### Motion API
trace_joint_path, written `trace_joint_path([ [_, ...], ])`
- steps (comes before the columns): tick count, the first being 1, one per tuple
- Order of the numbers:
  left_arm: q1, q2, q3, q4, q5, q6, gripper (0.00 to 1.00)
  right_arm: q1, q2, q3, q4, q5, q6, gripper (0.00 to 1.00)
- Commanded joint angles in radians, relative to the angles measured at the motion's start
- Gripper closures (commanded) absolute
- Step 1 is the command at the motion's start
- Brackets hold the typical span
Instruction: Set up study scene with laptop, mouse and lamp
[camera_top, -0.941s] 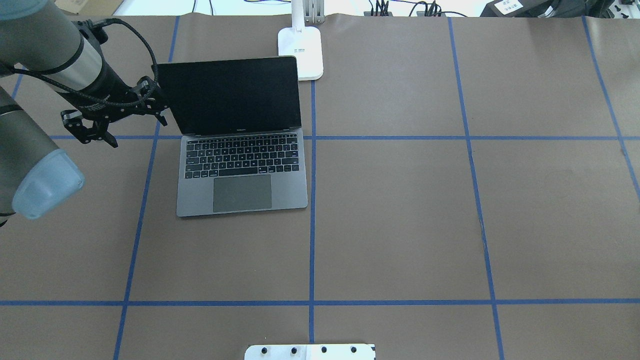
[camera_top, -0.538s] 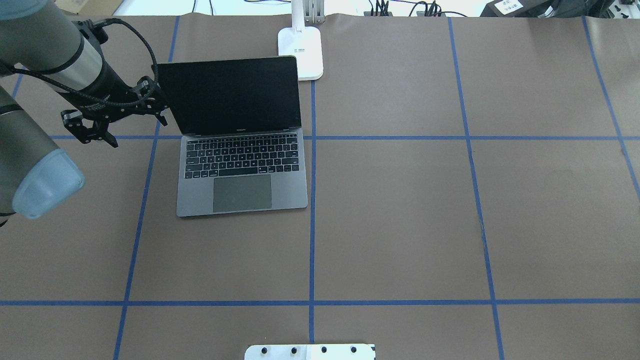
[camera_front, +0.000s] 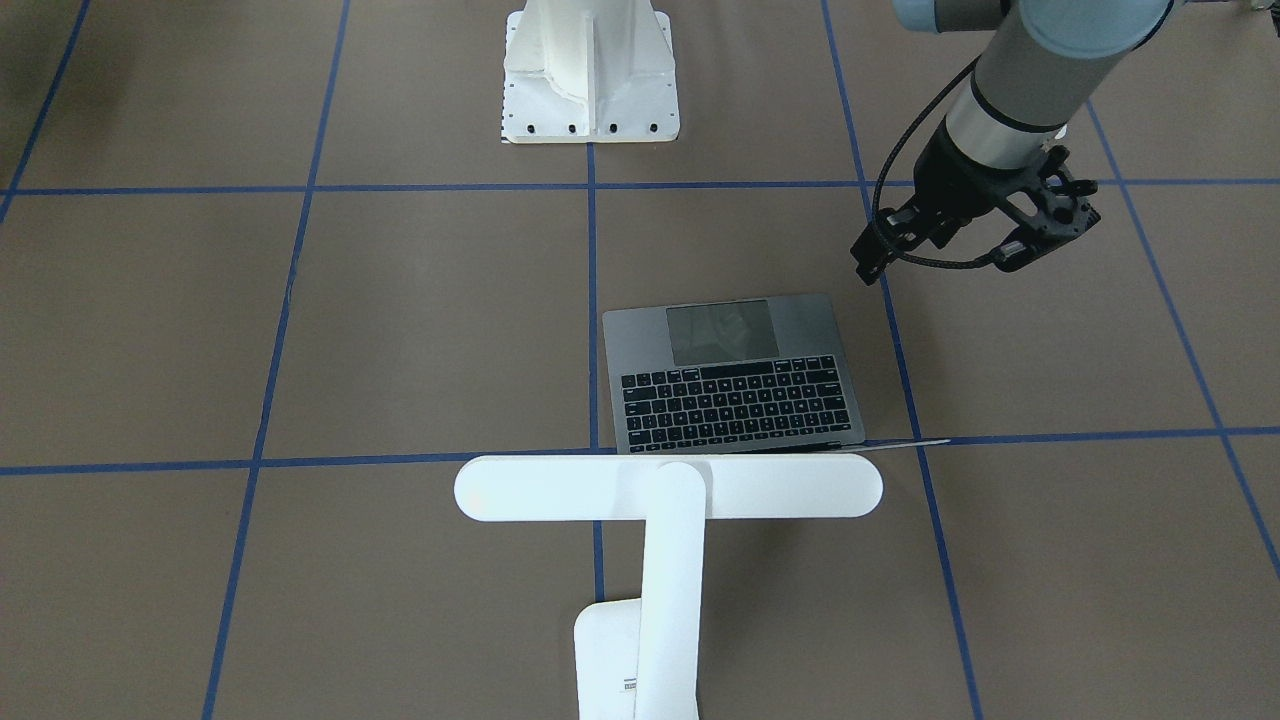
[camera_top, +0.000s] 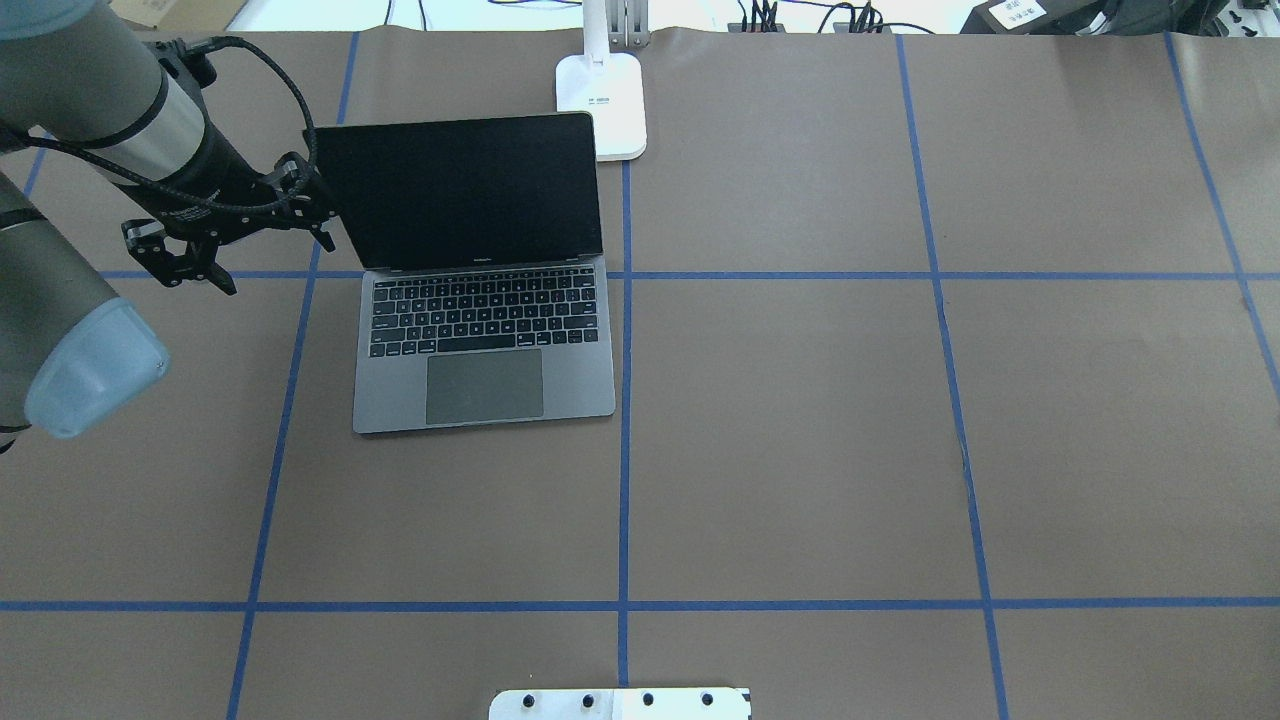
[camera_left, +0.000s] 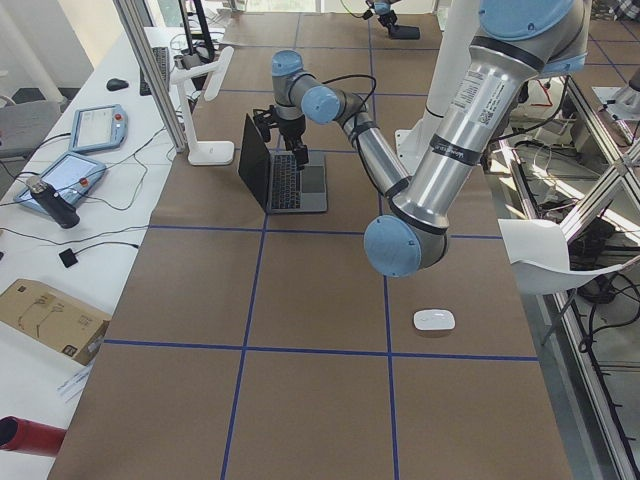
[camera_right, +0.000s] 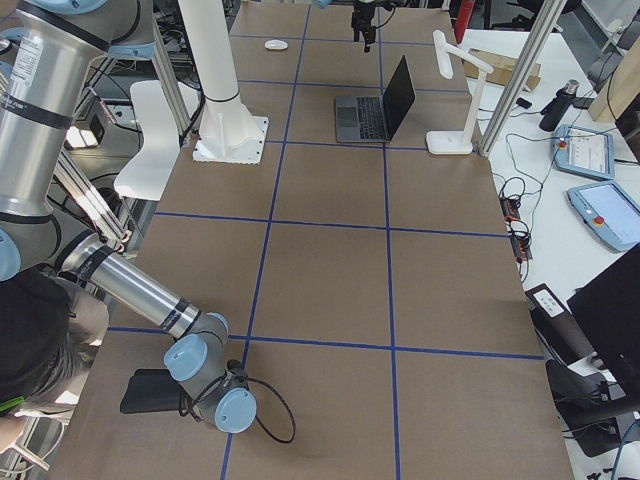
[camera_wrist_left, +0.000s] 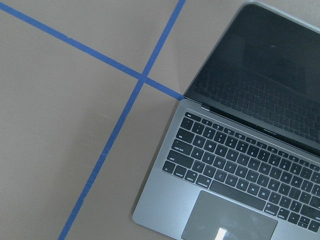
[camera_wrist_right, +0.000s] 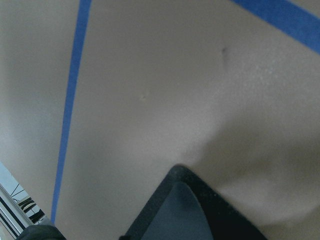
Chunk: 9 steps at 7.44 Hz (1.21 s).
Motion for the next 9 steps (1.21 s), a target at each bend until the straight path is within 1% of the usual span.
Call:
trace_joint_path([
  [1,0.0,-0.001,0.001,0.0,0.0,0.001,0.0,0.003,-0.015,0.007,0.0,0.0,-0.003,1.0],
  [2,0.0,-0.007,0.001,0.002,0.0,0.001,0.0,0.009,-0.017,0.018,-0.004,0.002,0.0,1.0],
  [4,0.0,-0.012,-0.002,-0.002,0.0,0.005,0.0,0.087,-0.017,0.069,-0.03,0.003,0.008,1.0],
  [5,-0.002,-0.009,-0.003,-0.014,0.026,0.011,0.0,0.101,0.002,0.159,-0.173,0.0,0.014,1.0],
  [6,-0.002,-0.005,-0.006,-0.012,0.035,0.036,0.0,0.125,0.049,0.251,-0.32,-0.03,0.019,1.0],
  [7,-0.003,-0.004,-0.005,-0.012,0.035,0.056,0.0,0.154,0.131,0.301,-0.449,-0.078,0.04,1.0],
  [8,-0.005,0.002,-0.003,-0.012,0.035,0.095,0.0,0.168,0.207,0.347,-0.584,-0.077,0.072,1.0],
  [9,-0.008,0.004,-0.003,-0.012,0.035,0.114,0.0,0.168,0.264,0.408,-0.66,-0.074,0.162,1.0],
])
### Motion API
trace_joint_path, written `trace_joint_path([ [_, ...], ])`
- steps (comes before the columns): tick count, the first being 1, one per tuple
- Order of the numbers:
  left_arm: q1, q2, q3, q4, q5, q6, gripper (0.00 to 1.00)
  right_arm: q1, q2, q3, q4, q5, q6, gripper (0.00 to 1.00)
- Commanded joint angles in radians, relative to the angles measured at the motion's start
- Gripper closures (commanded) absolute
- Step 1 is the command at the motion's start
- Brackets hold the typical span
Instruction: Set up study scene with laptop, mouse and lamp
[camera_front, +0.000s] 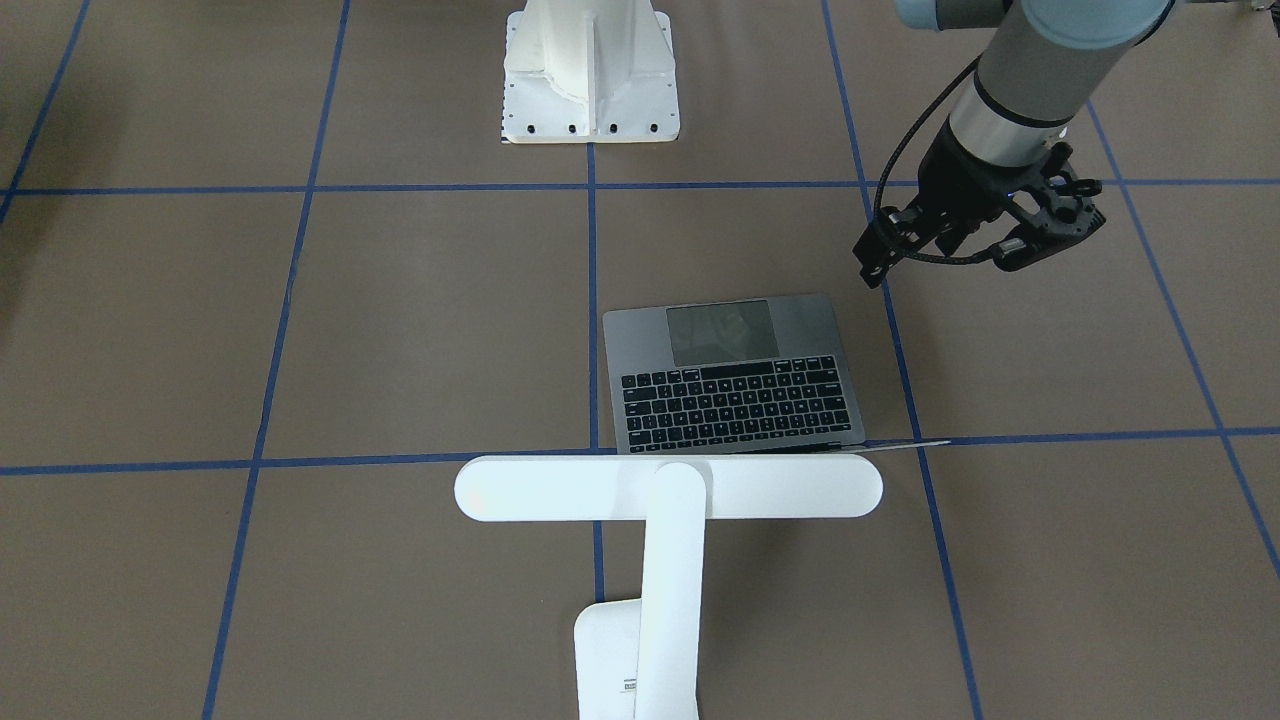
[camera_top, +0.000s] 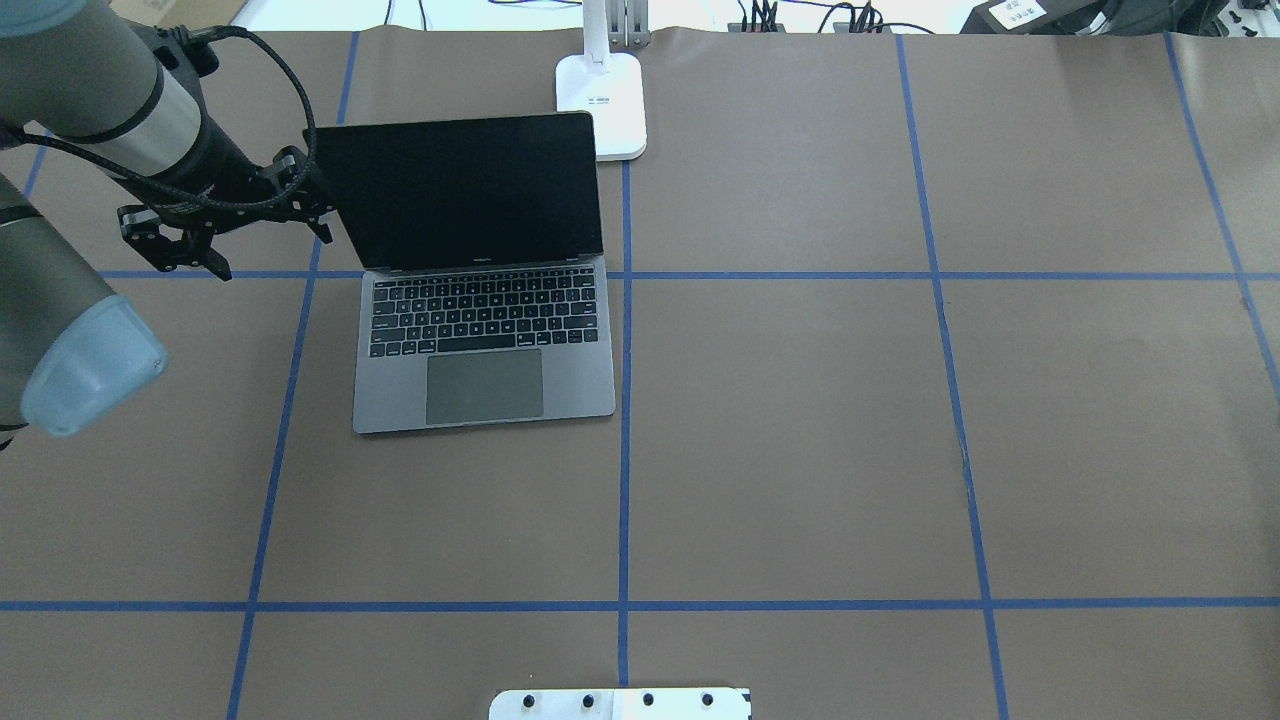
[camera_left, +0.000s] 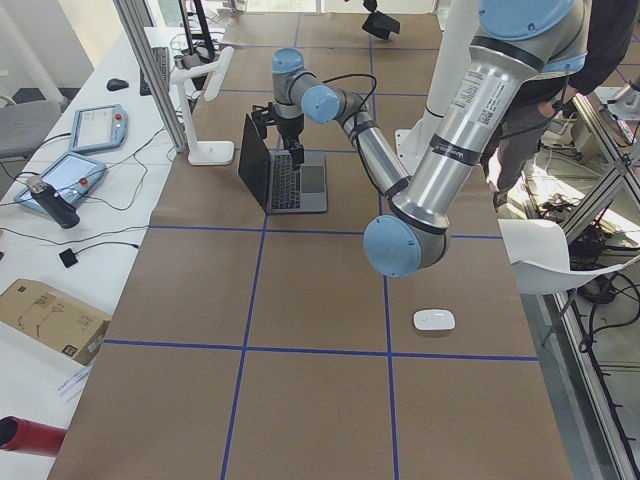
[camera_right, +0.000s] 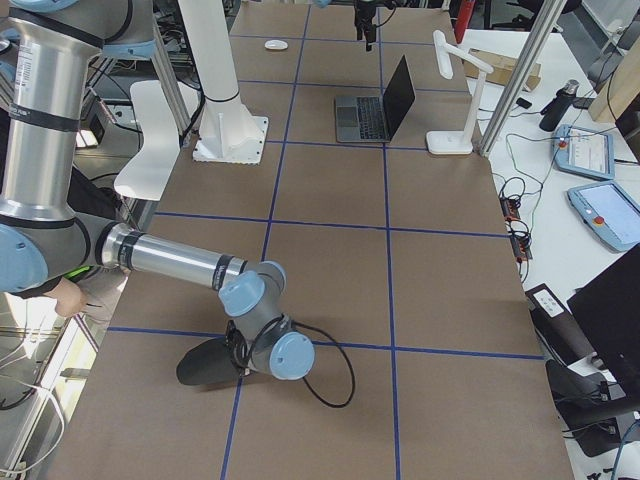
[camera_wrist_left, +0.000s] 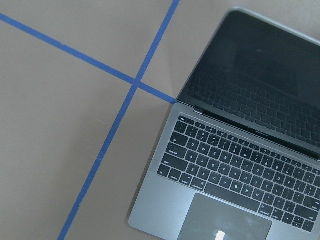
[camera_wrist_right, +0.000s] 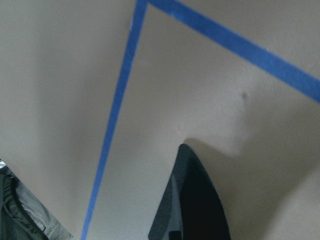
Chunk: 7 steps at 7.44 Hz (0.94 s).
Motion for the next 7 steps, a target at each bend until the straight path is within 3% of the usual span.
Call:
trace_joint_path([
  [1,-0.005,0.004,0.002,0.001,0.002,0.032,0.0,0.008,0.109,0.116,-0.142,0.009,0.212,1.0],
  [3,-0.006,0.005,0.01,0.001,0.002,0.032,0.0,-0.032,0.147,0.132,-0.142,0.127,0.335,1.0],
  [5,-0.008,0.02,0.007,0.0,0.002,0.041,0.0,-0.067,0.219,0.155,-0.142,0.189,0.471,1.0],
  [7,-0.055,0.103,-0.002,0.0,-0.005,0.301,0.0,-0.142,0.317,0.215,-0.134,0.203,0.722,1.0],
])
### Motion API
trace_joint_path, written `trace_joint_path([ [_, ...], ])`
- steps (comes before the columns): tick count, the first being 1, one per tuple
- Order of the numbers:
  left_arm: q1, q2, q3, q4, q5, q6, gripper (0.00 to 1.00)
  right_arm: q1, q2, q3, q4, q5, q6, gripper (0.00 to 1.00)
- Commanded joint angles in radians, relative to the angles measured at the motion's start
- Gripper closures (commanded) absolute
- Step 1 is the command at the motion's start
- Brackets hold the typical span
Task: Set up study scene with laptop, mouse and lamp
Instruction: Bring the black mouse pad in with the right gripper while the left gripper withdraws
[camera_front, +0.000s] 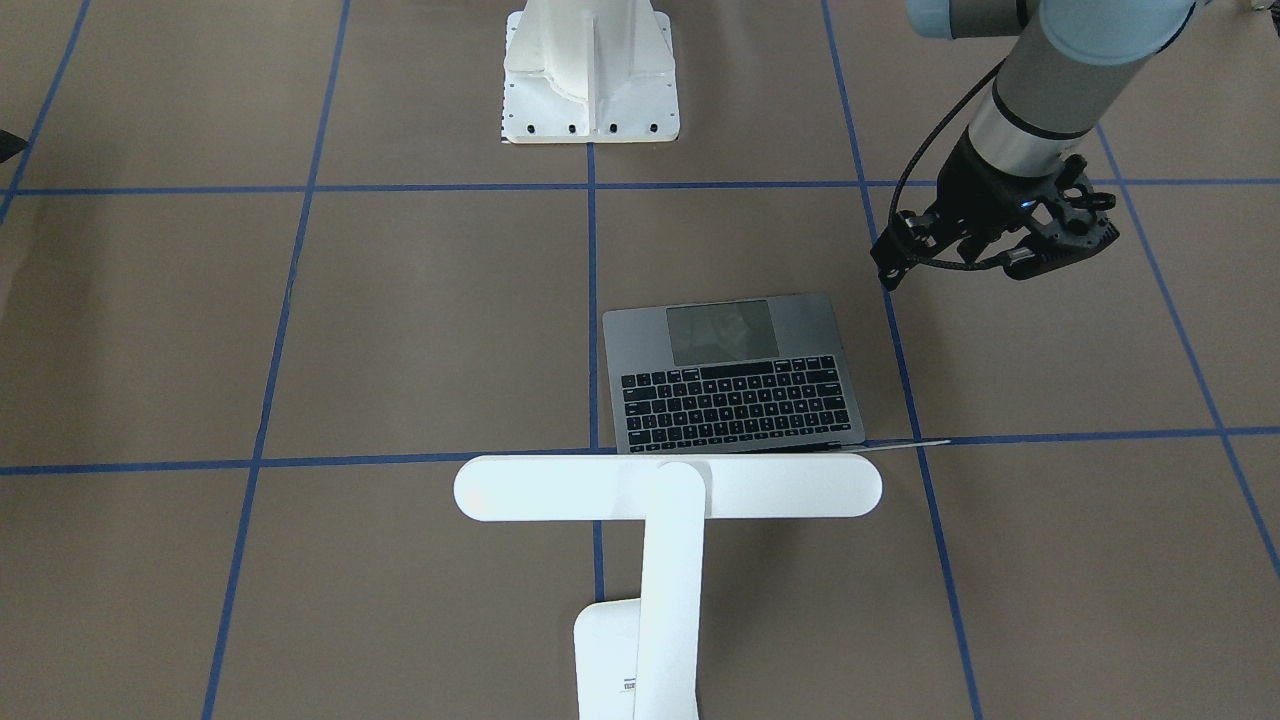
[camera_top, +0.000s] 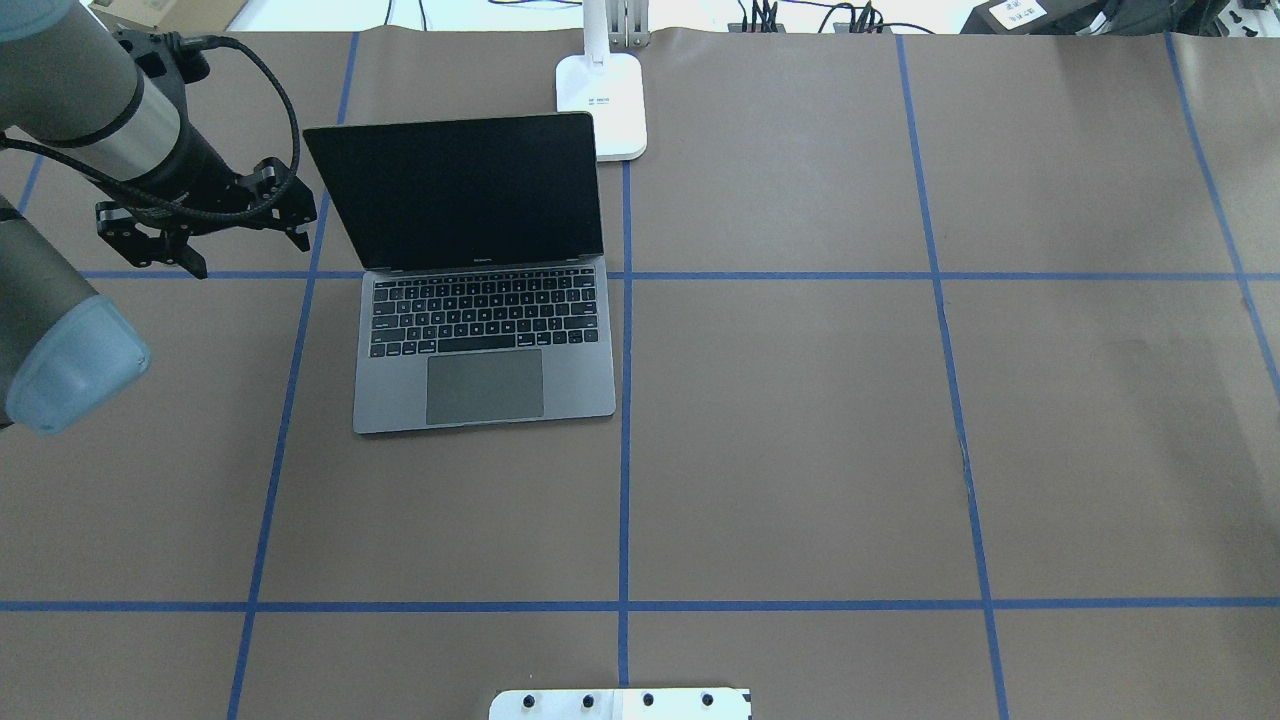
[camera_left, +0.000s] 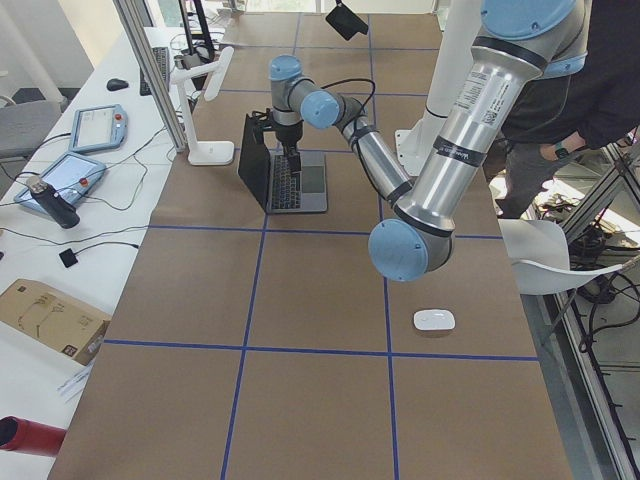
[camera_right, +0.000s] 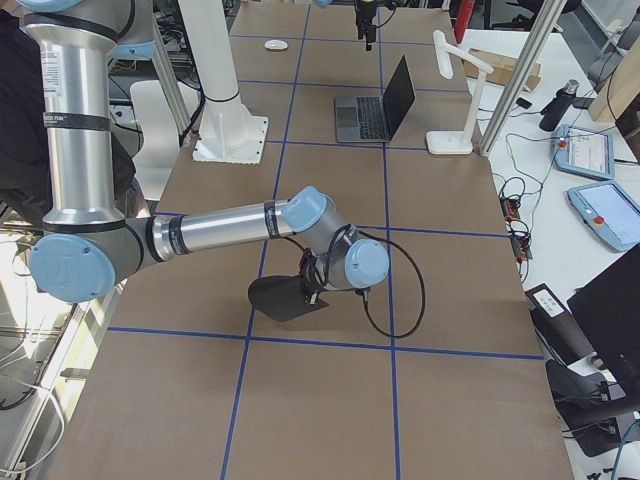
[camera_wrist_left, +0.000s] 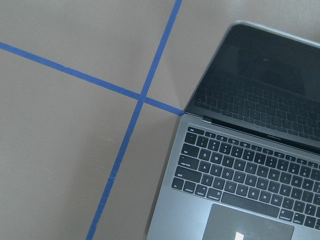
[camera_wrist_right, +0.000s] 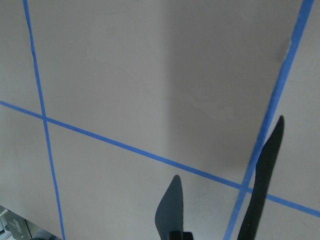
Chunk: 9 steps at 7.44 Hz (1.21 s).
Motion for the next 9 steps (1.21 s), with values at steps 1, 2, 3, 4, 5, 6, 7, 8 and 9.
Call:
trace_joint_path([
  [1,-0.061,0.082,-0.004,-0.001,-0.008,0.193,0.0,-0.104,0.102,0.044,0.004,0.059,0.238,1.0],
  [2,-0.09,0.12,-0.006,-0.005,-0.012,0.261,0.0,-0.17,0.14,0.041,0.004,0.104,0.288,1.0],
  [3,-0.118,0.162,-0.006,-0.005,-0.014,0.374,0.0,-0.22,0.197,0.04,0.016,0.107,0.378,1.0],
  [4,-0.132,0.182,-0.006,-0.005,-0.012,0.408,0.0,-0.258,0.223,0.041,0.08,0.107,0.506,1.0],
  [5,-0.138,0.184,-0.006,-0.005,-0.012,0.409,0.0,-0.301,0.224,0.037,0.172,0.104,0.637,1.0],
  [6,-0.138,0.191,-0.006,-0.005,-0.012,0.409,0.0,-0.341,0.224,0.026,0.275,0.098,0.752,1.0],
  [7,-0.138,0.191,-0.006,-0.005,-0.012,0.409,0.0,-0.379,0.227,0.015,0.367,0.095,0.859,1.0],
  [8,-0.141,0.191,-0.004,-0.005,-0.012,0.41,0.0,-0.411,0.246,-0.009,0.465,0.084,0.971,1.0],
  [9,-0.141,0.191,-0.001,-0.005,-0.011,0.41,0.0,-0.445,0.271,-0.035,0.543,0.072,1.076,1.0],
])
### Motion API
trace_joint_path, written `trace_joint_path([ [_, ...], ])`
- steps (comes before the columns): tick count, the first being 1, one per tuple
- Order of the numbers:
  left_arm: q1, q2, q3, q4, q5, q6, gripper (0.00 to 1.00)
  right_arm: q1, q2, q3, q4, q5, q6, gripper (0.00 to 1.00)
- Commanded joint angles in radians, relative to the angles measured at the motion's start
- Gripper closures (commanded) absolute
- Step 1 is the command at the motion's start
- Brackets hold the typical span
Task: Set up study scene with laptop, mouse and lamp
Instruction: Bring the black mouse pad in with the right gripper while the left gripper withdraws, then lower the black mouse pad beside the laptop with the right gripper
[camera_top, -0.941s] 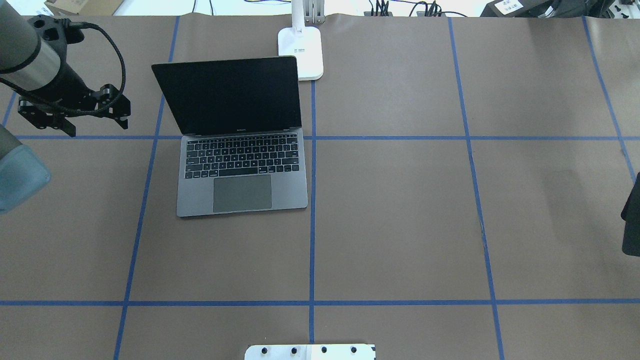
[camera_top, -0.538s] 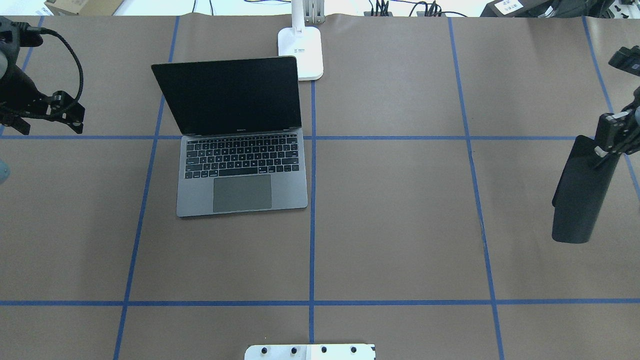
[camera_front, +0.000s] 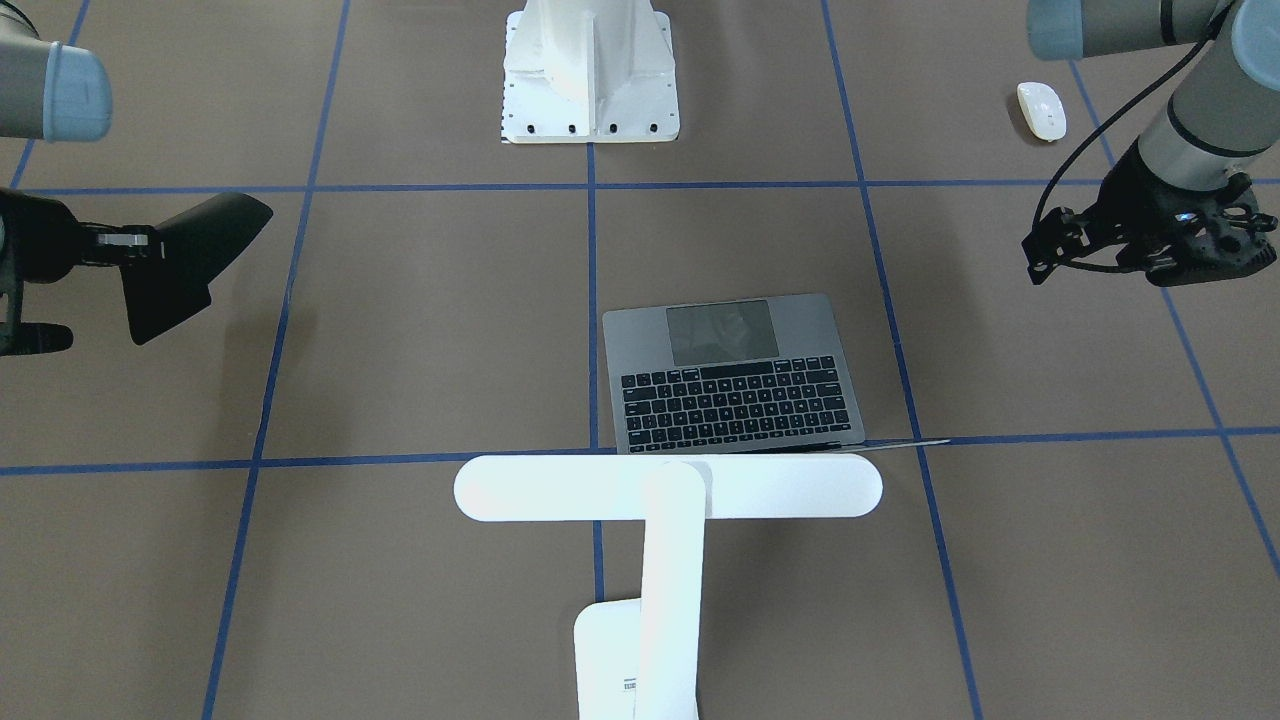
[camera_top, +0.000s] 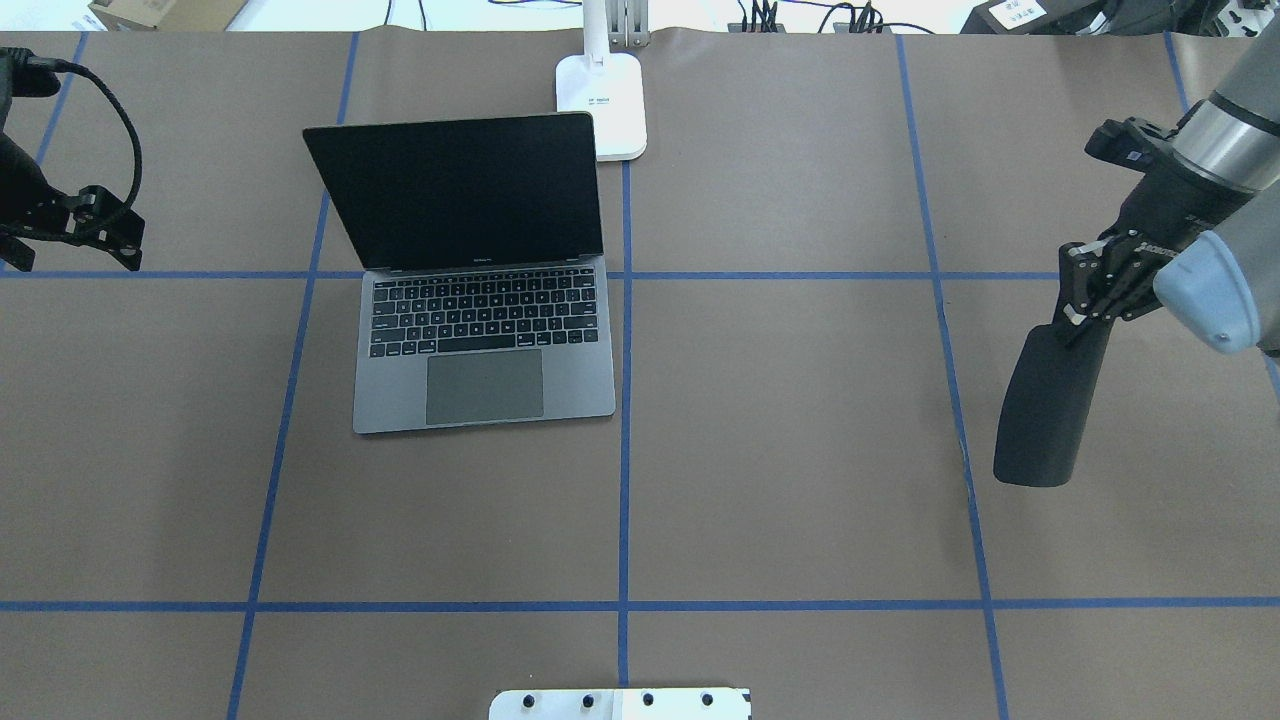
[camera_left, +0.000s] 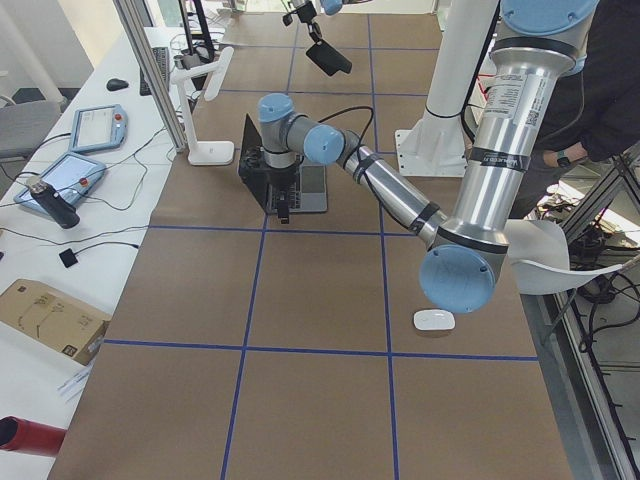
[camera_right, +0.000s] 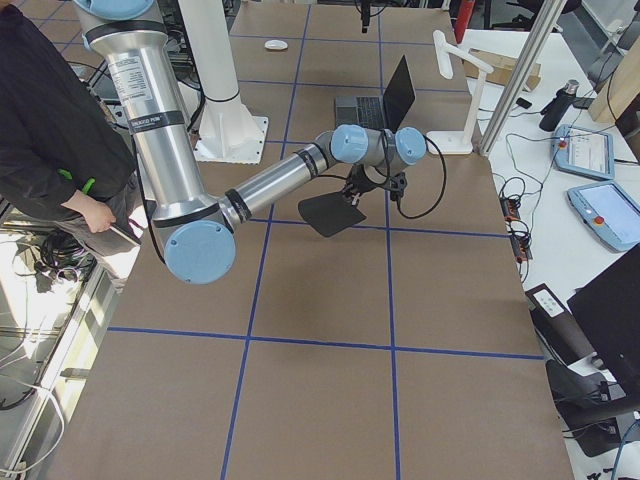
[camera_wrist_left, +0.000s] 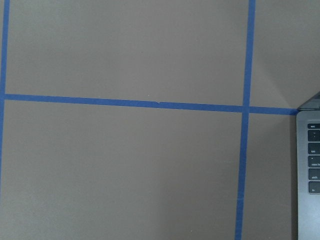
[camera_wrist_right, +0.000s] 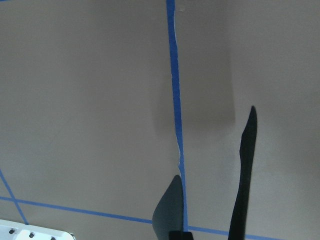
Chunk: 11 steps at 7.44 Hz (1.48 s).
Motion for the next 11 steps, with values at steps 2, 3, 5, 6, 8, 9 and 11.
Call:
trace_joint_path([
  [2,-0.001,0.001,0.017,-0.002,0.001,0.004,0.0,-0.089,0.082,-0.092,0.229,-0.018,0.27,1.0],
  [3,-0.003,0.001,0.023,-0.002,0.001,0.012,0.0,-0.112,0.119,-0.128,0.282,-0.036,0.335,1.0],
  [5,-0.003,0.001,0.035,-0.008,0.003,0.016,0.0,-0.153,0.182,-0.247,0.461,-0.056,0.462,1.0],
  [6,-0.003,0.001,0.044,-0.017,0.003,0.015,0.0,-0.176,0.22,-0.33,0.579,-0.07,0.543,1.0],
  [8,-0.003,0.001,0.064,-0.026,0.003,0.015,0.0,-0.215,0.288,-0.463,0.764,-0.121,0.645,1.0],
  [9,-0.004,0.001,0.067,-0.035,0.003,0.015,0.0,-0.225,0.314,-0.493,0.792,-0.131,0.647,1.0],
  [11,-0.004,0.001,0.083,-0.048,0.003,0.013,0.0,-0.248,0.369,-0.516,0.794,-0.168,0.651,1.0],
])
